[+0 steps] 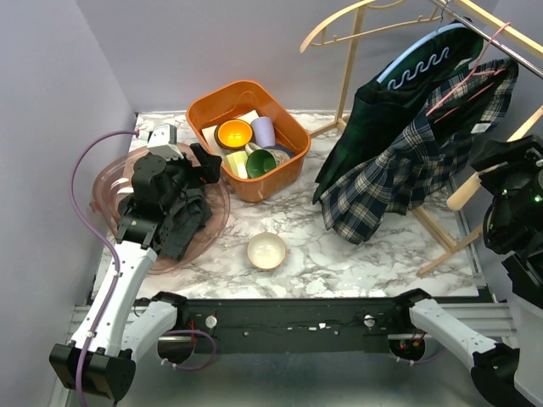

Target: Remove the skirt from the hanger

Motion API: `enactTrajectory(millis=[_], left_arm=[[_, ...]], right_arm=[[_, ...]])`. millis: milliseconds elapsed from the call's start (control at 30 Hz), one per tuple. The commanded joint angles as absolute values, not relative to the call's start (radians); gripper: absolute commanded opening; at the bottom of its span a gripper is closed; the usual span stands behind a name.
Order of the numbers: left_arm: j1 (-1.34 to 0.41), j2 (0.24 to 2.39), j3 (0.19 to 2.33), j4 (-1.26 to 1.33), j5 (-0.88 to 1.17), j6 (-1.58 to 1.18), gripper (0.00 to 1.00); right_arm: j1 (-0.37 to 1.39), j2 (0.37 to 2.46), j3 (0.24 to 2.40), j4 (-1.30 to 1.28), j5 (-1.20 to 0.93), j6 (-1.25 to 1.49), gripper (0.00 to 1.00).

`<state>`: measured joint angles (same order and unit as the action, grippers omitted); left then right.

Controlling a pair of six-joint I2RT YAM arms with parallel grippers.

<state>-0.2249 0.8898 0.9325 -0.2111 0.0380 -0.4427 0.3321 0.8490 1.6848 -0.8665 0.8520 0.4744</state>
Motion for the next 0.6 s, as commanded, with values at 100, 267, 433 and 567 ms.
enactTrajectory(millis=[100, 267, 433, 567], left_arm=[[-0.229, 0.856, 0.933, -0.198, 0.087, -0.434, 0.99], [-0.229, 0.847, 0.936, -0.195, 0.113, -0.434, 0.99], [-0.229, 0.847, 0.937, -0.189, 0.156, -0.44, 0.99], [-0.229, 0.848, 0.936, -0.179, 0.192, -0.452, 0.99]], right_arm=[[0.33, 0.796, 1.804, -1.063, 0.556, 0.341, 0.87], [0.33, 0.808, 1.917, -1.134, 0.321, 0.314, 0.82], [0.33, 0.824, 2.003, -1.111, 0.145, 0.389, 0.72], [0.33, 0.828, 1.921, -0.91, -0.056, 0.495, 0.71]])
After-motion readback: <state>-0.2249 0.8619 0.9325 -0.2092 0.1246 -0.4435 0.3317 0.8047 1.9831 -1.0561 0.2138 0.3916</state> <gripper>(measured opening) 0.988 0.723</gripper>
